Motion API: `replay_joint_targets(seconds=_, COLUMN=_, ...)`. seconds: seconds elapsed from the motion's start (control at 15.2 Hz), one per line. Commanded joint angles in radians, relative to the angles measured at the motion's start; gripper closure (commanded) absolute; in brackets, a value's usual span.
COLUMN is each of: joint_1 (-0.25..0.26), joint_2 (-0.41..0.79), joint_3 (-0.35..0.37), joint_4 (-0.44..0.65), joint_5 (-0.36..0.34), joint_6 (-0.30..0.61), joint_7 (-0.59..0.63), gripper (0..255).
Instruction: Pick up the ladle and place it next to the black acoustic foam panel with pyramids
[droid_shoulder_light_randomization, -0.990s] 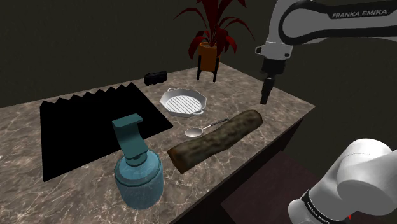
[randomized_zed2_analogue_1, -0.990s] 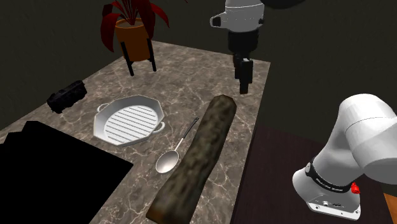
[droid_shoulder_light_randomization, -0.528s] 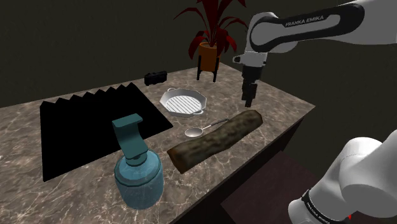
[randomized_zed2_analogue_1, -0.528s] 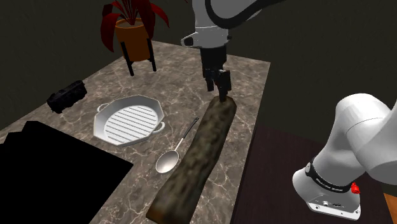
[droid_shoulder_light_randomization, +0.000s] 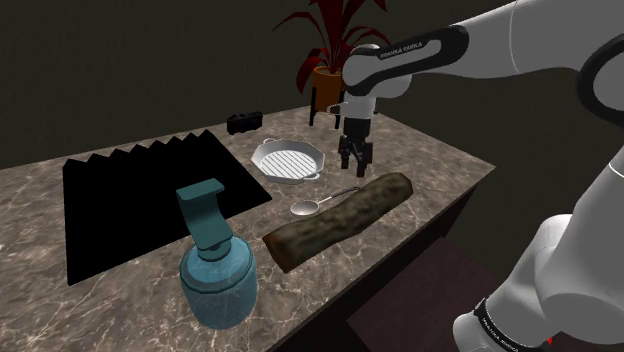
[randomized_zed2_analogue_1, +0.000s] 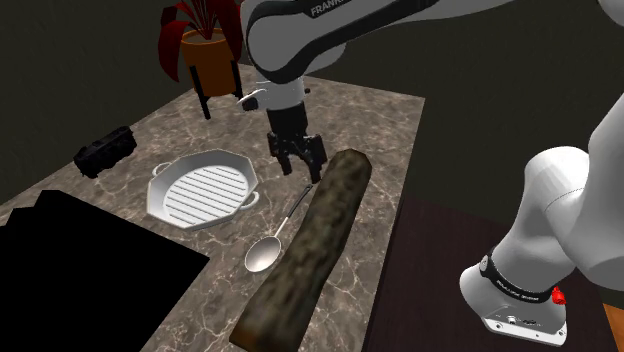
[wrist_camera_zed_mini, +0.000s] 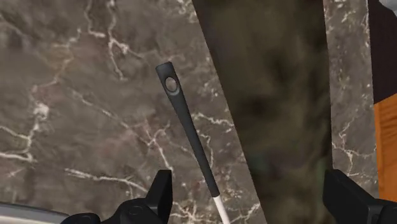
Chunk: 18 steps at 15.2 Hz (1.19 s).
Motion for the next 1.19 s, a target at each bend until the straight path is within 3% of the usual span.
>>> replay_joint_targets(seconds=0.0, joint_1=0.008, joint_2=0.074, joint_3=0.017, joint_4=0.056, joint_5=0.034, joint_6=-0.01, joint_7=-0.11, gripper=0)
replay_joint_targets(seconds=0.2, joint_1=0.015, joint_2=0.173, joint_3=0.055, joint_4=0.14, joint_5=0.071, joint_6=-0.035, joint_7=-0.249, gripper=0)
replay_joint_targets(seconds=0.73, joint_1=0.029, joint_2=0.178, joint_3=0.068, joint_4=0.047, joint_5=0.085, joint_6=0.063, joint_7=-0.264, gripper=0)
replay_joint_targets(seconds=1.12, joint_1=0.029, joint_2=0.178, joint_3=0.068, joint_4=0.047, joint_5=0.085, joint_6=0.063, joint_7=-0.264, gripper=0)
